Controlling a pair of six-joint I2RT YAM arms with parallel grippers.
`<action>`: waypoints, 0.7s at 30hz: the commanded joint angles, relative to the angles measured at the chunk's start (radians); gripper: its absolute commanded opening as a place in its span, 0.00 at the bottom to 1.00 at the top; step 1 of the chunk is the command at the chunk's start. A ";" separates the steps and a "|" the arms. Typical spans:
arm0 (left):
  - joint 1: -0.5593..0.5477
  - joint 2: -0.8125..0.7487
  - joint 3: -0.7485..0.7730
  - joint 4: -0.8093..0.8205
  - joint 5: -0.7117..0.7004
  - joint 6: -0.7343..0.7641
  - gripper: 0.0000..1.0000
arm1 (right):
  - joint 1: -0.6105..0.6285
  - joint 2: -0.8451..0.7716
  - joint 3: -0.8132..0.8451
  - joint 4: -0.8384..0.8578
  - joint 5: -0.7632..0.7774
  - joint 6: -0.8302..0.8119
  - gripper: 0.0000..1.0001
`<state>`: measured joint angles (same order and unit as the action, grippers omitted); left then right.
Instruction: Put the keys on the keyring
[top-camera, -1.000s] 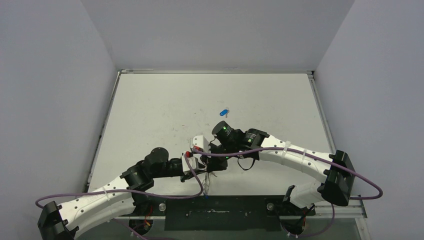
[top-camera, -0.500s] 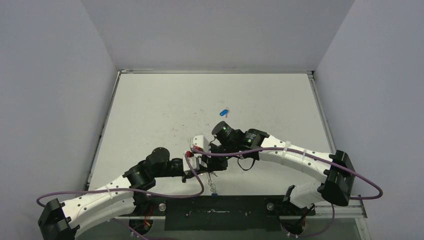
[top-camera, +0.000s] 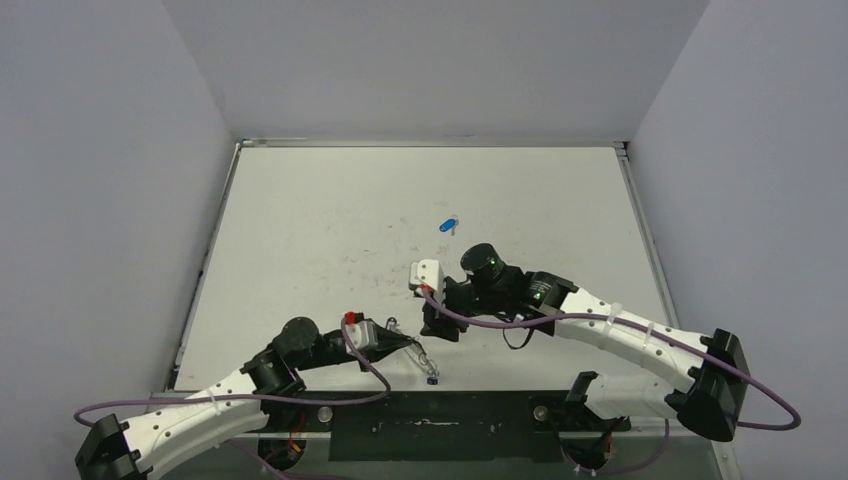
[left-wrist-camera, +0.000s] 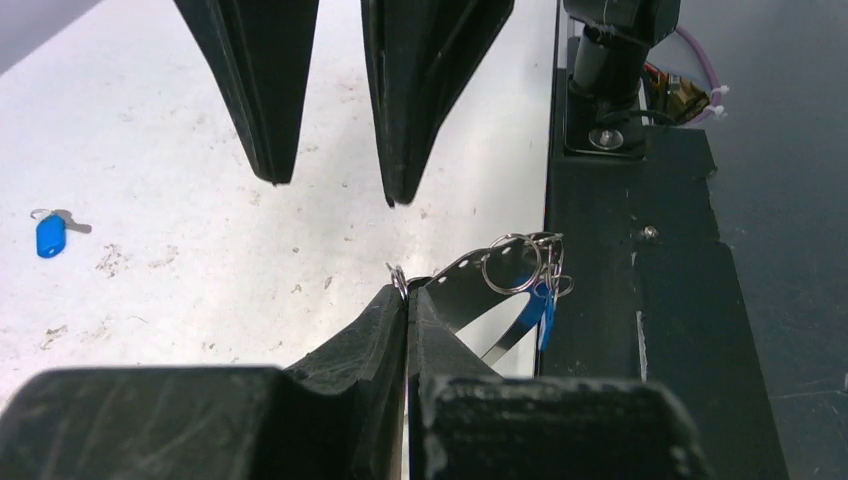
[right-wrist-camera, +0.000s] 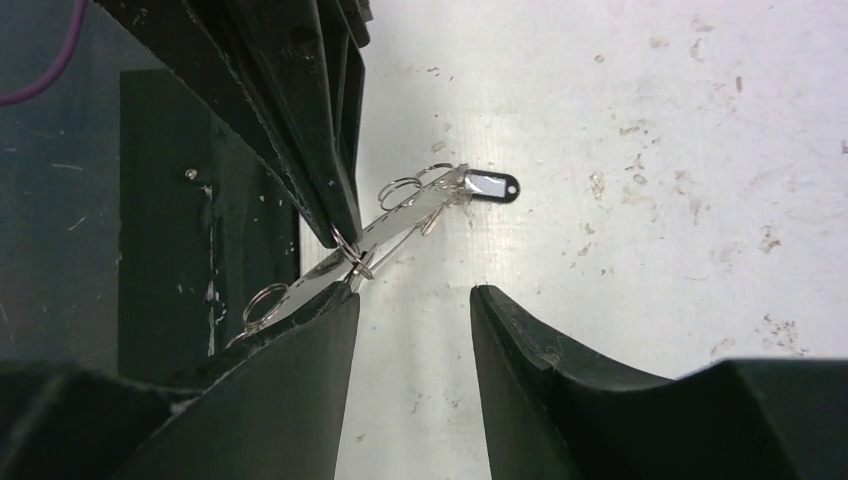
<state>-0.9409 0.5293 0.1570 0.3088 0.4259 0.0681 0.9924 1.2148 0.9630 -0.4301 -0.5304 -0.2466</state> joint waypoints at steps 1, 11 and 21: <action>-0.004 -0.038 -0.038 0.270 -0.013 -0.057 0.00 | -0.048 -0.086 -0.068 0.202 -0.100 0.002 0.46; -0.005 -0.025 -0.067 0.410 0.042 -0.062 0.00 | -0.067 -0.103 -0.134 0.344 -0.326 -0.003 0.44; -0.005 -0.024 -0.061 0.412 0.036 -0.062 0.00 | -0.064 -0.060 -0.141 0.361 -0.397 -0.014 0.40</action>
<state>-0.9413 0.5091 0.0822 0.6304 0.4500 0.0128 0.9245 1.1328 0.8238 -0.1463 -0.8589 -0.2493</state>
